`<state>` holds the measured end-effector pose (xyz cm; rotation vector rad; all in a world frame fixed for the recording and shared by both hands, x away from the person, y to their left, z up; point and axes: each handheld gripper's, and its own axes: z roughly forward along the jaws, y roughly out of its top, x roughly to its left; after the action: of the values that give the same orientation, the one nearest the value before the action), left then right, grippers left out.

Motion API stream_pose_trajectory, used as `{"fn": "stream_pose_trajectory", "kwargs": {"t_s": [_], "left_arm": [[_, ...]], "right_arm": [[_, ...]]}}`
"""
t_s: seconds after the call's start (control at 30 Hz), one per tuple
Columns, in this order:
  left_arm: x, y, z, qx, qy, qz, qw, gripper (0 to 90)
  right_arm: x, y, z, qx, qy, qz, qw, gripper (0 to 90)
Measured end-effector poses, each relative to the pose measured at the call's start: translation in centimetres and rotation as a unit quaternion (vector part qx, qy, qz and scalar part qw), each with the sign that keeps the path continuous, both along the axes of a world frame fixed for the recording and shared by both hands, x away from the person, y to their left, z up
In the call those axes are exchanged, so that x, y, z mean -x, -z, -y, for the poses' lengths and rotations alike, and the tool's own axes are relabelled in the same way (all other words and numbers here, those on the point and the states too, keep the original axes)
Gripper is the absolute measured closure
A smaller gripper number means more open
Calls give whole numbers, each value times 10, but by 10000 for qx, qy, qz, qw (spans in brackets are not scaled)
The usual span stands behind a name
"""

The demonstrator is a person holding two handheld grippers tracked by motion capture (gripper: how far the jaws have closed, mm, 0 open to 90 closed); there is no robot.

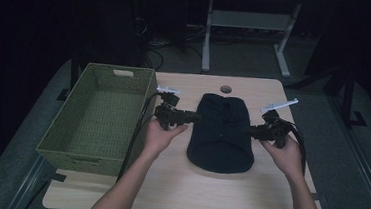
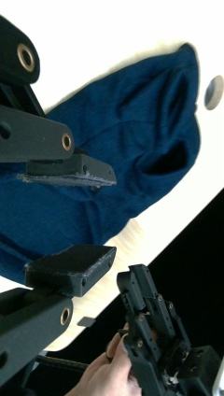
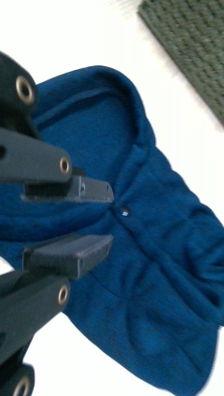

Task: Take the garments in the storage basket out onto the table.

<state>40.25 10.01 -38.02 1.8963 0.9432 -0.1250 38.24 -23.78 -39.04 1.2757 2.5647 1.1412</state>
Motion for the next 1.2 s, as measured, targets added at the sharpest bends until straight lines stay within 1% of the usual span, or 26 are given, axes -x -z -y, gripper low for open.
{"fn": "stream_pose_trajectory", "kwargs": {"t_s": [0.07,0.13,0.23,0.27,0.3,0.47,0.6,0.73,0.8,0.9,1.2], "left_arm": [[2,5,2,-36,61,-37,10000,600],[4,12,5,11,111,-103,9999,615],[8,23,11,-121,192,-188,9996,635],[10,31,14,-151,164,-228,9995,638],[10,31,14,-151,164,-228,9995,645],[13,50,21,-436,202,-354,9982,662],[14,62,26,-630,201,-437,9969,669],[16,68,27,-679,215,-496,9962,685],[16,70,28,-729,215,-499,9959,687],[17,72,27,-724,208,-537,9957,689],[17,76,27,-839,221,-605,9944,694]], "right_arm": [[1,5,0,30,-27,-87,10000,789],[1,10,0,45,-59,-161,9998,821],[2,19,-1,149,-82,-292,9994,846],[3,25,-1,188,-98,-341,9992,850],[3,25,-1,188,-98,-341,9992,850],[4,37,3,285,-8,-486,9984,863],[3,47,6,276,19,-624,9977,885],[3,52,5,268,0,-702,9972,887],[2,53,4,274,-6,-722,9970,888],[2,54,4,256,-8,-727,9970,888],[2,63,4,236,-23,-809,9964,888]]}}
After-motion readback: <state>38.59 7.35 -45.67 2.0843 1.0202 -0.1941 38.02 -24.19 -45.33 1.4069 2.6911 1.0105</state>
